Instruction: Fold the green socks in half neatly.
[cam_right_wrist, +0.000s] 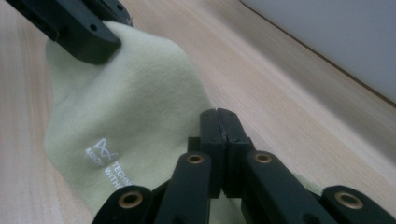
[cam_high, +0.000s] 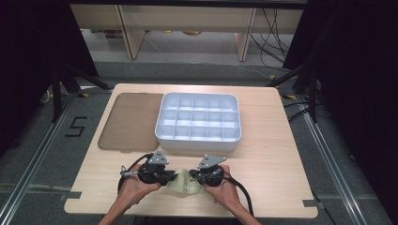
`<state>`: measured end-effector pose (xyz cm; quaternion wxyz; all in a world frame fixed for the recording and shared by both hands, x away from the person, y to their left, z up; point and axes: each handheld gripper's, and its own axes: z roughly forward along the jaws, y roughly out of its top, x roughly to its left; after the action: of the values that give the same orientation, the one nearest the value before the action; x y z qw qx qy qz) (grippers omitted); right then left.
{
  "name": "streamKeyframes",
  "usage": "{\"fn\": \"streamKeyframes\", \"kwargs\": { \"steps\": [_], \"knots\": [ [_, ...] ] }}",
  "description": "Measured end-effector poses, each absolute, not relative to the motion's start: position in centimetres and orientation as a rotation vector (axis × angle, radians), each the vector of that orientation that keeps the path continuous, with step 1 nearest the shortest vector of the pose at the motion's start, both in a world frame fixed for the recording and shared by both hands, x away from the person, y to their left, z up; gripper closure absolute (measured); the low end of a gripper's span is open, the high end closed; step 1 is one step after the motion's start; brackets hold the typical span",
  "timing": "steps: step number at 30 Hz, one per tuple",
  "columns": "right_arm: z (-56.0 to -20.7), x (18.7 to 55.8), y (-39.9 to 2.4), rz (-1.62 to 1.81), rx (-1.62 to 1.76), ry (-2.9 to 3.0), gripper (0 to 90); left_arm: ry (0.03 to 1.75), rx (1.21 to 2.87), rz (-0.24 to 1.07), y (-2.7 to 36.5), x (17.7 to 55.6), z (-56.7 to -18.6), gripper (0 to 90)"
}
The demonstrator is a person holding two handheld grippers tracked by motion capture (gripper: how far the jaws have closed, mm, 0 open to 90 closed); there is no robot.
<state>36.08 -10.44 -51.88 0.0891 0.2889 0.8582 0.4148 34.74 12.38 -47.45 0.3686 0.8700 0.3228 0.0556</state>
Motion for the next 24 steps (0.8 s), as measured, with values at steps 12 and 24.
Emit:
{"fn": "streamKeyframes", "kwargs": {
  "steps": [12,24],
  "knots": [
    [-51.2,34.1,-10.3,1.175,0.753,2.685,90.0,0.819,2.246,0.155,12.8,34.9,-47.2,82.3],
    [-50.3,35.0,-12.5,1.181,0.807,2.638,90.0,0.823,2.263,0.158,13.7,34.9,-47.0,82.3]
  ]
}}
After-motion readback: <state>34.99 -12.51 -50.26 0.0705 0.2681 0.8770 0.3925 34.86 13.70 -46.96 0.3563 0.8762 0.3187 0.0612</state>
